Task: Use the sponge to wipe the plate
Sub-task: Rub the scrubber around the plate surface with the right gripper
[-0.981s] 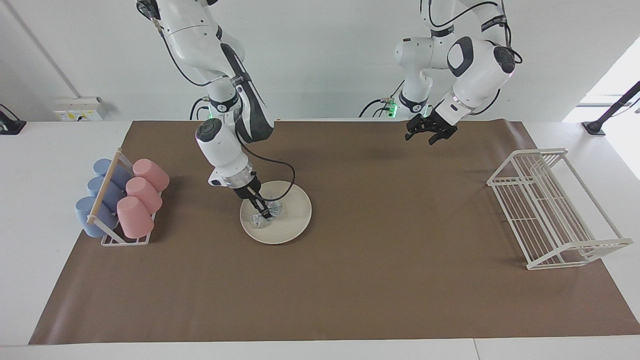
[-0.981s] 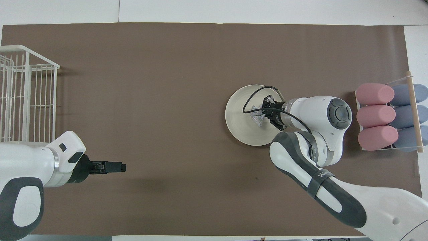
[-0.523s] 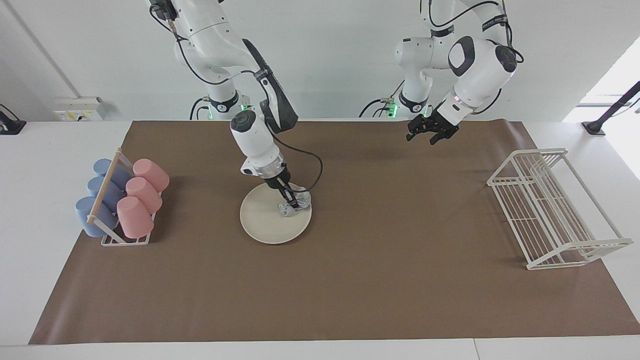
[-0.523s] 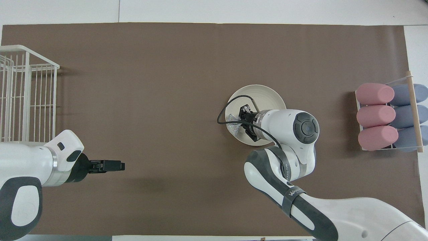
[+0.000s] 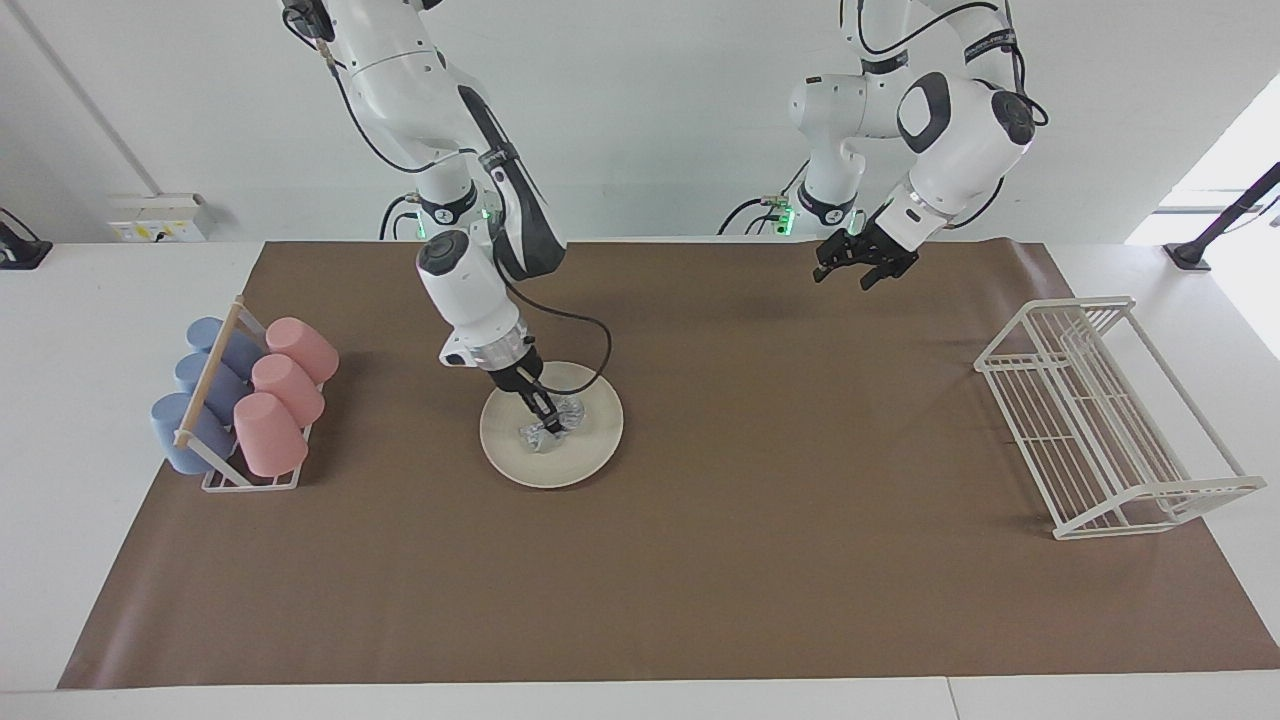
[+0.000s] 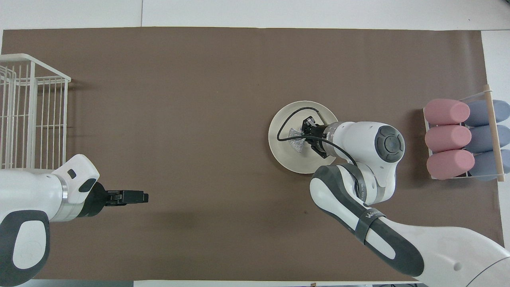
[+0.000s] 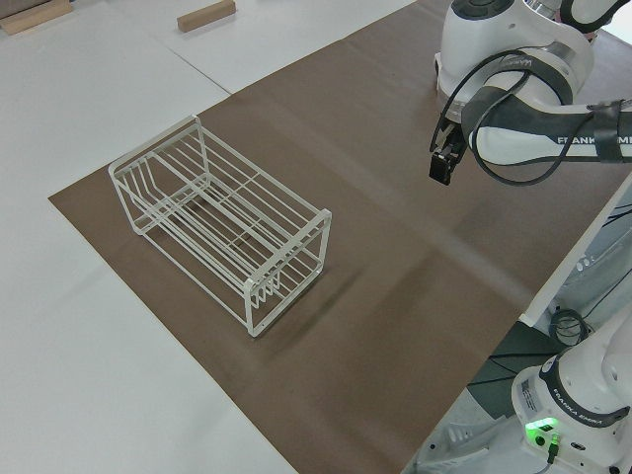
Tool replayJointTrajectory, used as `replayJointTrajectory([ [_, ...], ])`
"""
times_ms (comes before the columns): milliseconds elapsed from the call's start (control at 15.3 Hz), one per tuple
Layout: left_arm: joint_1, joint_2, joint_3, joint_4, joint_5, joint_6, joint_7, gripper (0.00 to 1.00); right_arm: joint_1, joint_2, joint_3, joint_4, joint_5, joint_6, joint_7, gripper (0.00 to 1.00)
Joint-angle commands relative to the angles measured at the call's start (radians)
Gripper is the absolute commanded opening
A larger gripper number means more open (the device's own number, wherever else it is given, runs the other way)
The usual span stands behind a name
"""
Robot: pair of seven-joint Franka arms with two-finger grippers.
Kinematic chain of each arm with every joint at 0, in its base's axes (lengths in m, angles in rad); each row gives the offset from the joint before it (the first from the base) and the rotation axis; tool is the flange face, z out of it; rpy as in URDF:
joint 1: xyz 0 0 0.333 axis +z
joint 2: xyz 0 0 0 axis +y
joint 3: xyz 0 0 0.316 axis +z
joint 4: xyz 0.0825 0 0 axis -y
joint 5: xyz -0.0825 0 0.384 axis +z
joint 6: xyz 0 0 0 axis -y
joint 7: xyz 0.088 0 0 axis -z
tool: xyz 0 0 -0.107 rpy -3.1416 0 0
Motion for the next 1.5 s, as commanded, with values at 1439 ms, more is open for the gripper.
replayJointTrajectory([
  [1439,0.010,0.024,-0.008,0.036,0.012,-0.019,-0.078,1.00,0.121,-0.277,0.004,0.210,-0.010,-0.613,0.482,0.00],
])
